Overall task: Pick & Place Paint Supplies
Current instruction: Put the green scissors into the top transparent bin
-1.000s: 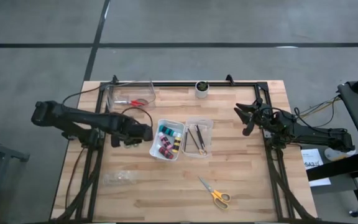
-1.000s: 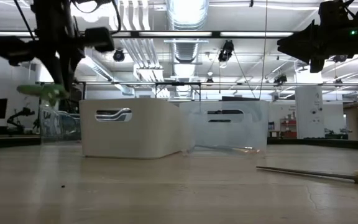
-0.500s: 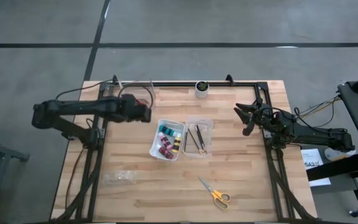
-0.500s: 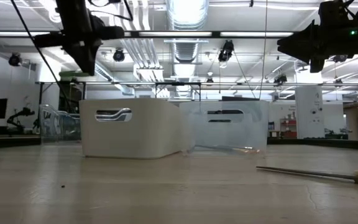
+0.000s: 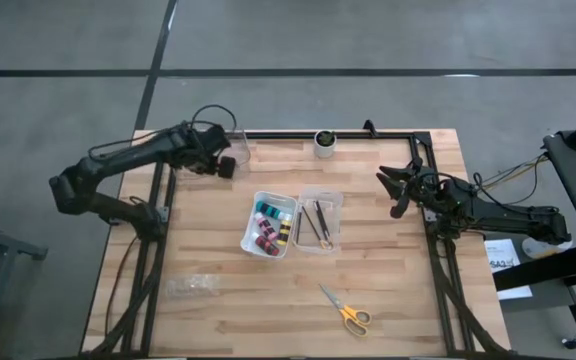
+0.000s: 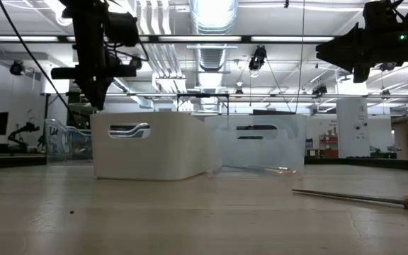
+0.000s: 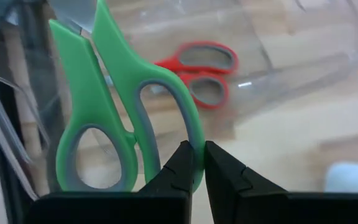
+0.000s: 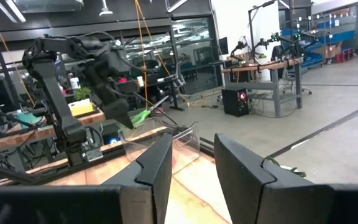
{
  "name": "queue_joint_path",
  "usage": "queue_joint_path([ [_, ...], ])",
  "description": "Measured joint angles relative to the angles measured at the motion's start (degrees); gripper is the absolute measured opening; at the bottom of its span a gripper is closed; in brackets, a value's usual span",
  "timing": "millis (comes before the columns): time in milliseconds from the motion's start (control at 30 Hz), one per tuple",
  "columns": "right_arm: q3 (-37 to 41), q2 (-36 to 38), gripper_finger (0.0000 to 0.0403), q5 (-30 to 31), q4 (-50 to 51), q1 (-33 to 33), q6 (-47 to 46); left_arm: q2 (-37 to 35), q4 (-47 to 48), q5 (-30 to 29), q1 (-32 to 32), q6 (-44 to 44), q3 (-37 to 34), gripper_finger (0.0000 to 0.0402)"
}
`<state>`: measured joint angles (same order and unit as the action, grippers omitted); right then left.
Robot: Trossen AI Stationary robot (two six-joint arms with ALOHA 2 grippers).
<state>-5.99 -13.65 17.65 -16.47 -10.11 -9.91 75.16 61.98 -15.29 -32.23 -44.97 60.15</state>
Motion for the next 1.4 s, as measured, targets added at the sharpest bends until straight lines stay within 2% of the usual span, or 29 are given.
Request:
queue_joint_path([
  [200, 0.0, 0.0, 0.0118, 0.0, 0.0, 0.0, 0.0, 0.1, -4.8, 2.6, -5.0, 10.1, -1.5, 0.0027],
  [333, 0.0, 0.0, 0.0118, 0.0, 0.0, 0.0, 0.0, 1.0, -6.7, 4.4, -5.6, 22.1, -1.5, 0.0027],
  [433, 0.0, 0.0, 0.0118, 0.0, 0.0, 0.0, 0.0, 1.7, -6.7, 4.4, -5.6, 26.8, -1.6, 0.0027],
  [900, 0.0, 0.0, 0.0118, 0.0, 0.0, 0.0, 0.0, 8.4, -5.8, 2.9, -8.6, 33.6, -1.6, 0.0027],
  [1167, 0.0, 0.0, 0.0118, 0.0, 0.0, 0.0, 0.0, 14.8, -4.3, 2.9, -8.6, 43.2, -1.6, 0.0027],
  [1400, 0.0, 0.0, 0.0118, 0.0, 0.0, 0.0, 0.0, 14.3, -4.4, 3.3, -8.5, 45.7, -1.6, 0.0027],
])
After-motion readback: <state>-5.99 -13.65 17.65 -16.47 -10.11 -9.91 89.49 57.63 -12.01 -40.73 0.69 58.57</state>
